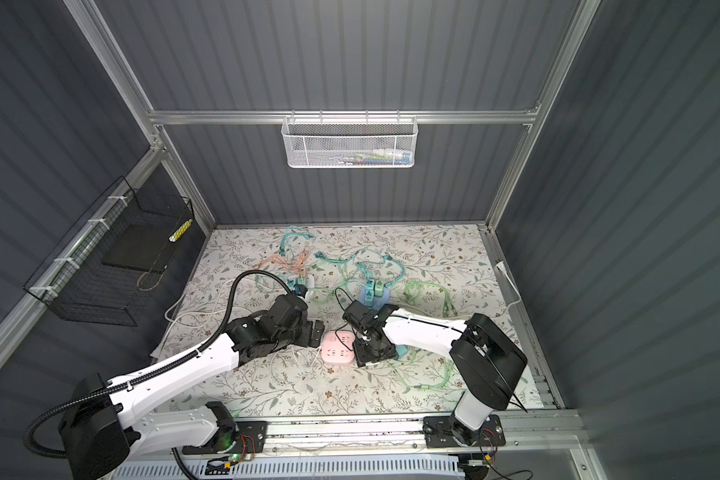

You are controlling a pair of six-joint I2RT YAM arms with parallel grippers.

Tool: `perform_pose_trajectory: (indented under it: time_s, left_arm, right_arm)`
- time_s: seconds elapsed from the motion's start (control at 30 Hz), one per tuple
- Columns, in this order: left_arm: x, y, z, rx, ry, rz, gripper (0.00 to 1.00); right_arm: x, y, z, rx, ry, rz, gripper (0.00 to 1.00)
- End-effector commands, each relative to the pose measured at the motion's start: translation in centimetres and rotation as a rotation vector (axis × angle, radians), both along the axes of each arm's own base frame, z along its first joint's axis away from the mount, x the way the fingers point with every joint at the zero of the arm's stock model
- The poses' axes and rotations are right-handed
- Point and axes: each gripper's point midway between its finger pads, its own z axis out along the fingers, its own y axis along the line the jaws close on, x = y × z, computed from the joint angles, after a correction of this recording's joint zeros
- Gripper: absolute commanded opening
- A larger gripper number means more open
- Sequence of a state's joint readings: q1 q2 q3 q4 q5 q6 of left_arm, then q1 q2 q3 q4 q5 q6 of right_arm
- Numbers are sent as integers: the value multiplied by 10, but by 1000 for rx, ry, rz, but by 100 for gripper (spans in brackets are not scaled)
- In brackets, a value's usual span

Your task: Pull the plug off the socket

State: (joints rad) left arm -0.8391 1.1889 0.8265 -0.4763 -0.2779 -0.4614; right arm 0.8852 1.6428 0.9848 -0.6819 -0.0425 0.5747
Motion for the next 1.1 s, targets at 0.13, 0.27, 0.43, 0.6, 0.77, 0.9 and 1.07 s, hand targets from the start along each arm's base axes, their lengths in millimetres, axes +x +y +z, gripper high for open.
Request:
perform_pose_trajectory:
  time_s: [0.13,0.27,0.43,0.6,0.77,0.9,1.07]
  left_arm:
    - [1,12,7,33,-26,43,100]
    - [4,17,8,64,-37,61,100]
    - [11,28,19,76,-86,118,100]
    - [24,43,28,52,-114,183,100]
    - [37,56,24,81,-103,229,100]
    - [49,58,21,123,-100,253,100]
    - [66,60,17,86,-105,295,99]
  right_arm:
    - [2,-1,0,-8,10,-2,71]
    - [7,-3,8,-5,-27,-12,72]
    - [21,-1,31,42,-147,-25,74]
    - [36,0,54,115,-292,-29,75]
    - [50,1,75,162,-420,-19,76]
    - [61,8,87,195,-501,10,76]
    - [75,29,104,254,-584,82,76]
